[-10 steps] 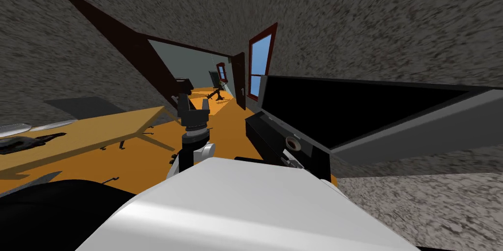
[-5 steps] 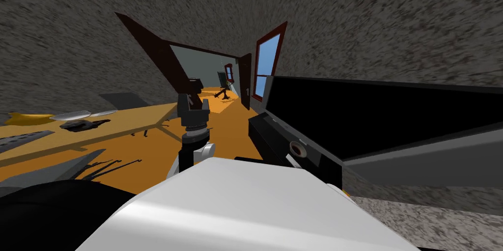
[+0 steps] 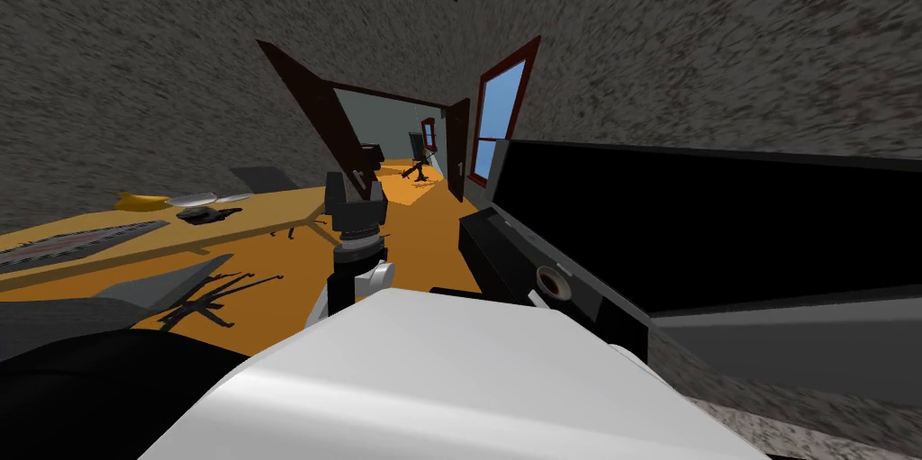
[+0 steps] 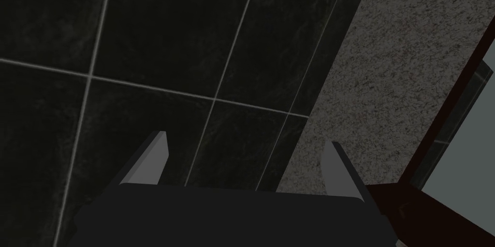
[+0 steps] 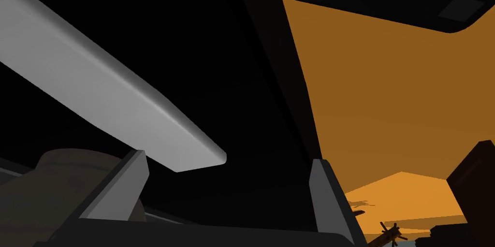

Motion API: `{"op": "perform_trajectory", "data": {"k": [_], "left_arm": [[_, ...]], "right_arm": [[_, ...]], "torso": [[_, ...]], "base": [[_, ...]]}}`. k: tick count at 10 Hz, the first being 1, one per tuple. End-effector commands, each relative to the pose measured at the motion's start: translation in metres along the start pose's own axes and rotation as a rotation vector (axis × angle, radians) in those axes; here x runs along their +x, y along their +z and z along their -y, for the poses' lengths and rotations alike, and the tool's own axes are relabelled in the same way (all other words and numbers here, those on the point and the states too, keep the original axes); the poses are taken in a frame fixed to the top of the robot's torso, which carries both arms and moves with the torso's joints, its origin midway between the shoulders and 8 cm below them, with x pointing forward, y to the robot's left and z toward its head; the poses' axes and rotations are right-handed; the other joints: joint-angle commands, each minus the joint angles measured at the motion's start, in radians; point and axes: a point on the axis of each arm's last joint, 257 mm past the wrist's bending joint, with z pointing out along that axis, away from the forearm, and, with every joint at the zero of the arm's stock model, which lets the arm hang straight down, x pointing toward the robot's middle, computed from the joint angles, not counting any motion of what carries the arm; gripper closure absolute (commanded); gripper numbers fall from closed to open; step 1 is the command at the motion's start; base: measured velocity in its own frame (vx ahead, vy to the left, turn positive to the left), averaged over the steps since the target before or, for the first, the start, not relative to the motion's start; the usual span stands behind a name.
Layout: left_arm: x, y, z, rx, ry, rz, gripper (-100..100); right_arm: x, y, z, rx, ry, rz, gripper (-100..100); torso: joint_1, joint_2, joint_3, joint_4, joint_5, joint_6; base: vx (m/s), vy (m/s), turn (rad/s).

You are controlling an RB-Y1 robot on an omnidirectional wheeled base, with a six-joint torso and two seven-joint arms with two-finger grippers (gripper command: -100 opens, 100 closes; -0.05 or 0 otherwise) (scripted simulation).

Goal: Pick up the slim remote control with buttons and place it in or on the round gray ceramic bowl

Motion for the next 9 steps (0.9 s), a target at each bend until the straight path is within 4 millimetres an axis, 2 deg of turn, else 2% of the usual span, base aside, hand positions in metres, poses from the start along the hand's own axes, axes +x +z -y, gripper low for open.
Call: {"op": "perform_trajectory", "data": {"k": [1,2,3,5,6,7,9], "left_arm": [[0.000,0.000,0.000,0.000,0.000,0.000,0],[0.000,0.000,0.000,0.000,0.000,0.000,0],[0.000,0.000,0.000,0.000,0.000,0.000,0],[0.000,0.000,0.000,0.000,0.000,0.000,0],[0.000,0.000,0.000,0.000,0.000,0.000,0],[0.000,0.000,0.000,0.000,0.000,0.000,0],[0.000,0.000,0.000,0.000,0.000,0.000,0]], "right_arm": [[0.018,-0.004,0.014,0.016,-0.037,-0.060,-100],[0.021,-0.004,0.015,0.018,-0.042,-0.068,-100],[0.036,-0.009,0.026,0.031,-0.068,-0.118,-100],[0.044,-0.011,0.030,0.038,-0.063,-0.134,-100],[0.058,-0.016,0.039,0.048,-0.091,-0.182,-100],[0.062,-0.017,0.040,0.051,-0.086,-0.189,-100],[0.090,-0.027,0.054,0.063,-0.123,-0.281,-100]], "torso": [[0.000,0.000,0.000,0.000,0.000,0.000],[0.000,0.000,0.000,0.000,0.000,-0.001],[0.000,0.000,0.000,0.000,0.000,0.000],[0.000,0.000,0.000,0.000,0.000,0.000],[0.001,0.000,0.000,0.000,0.000,0.000],[0.001,0.000,0.000,0.000,0.000,0.000],[0.001,0.000,0.000,0.000,0.000,0.000]], "base": [[0.015,-0.021,0.235],[0.014,-0.028,0.107],[0.017,-0.021,0.170],[0.009,-0.014,0.047],[0.006,-0.006,0.141],[0.009,-0.012,0.129],[0.019,-0.016,0.219]]}}
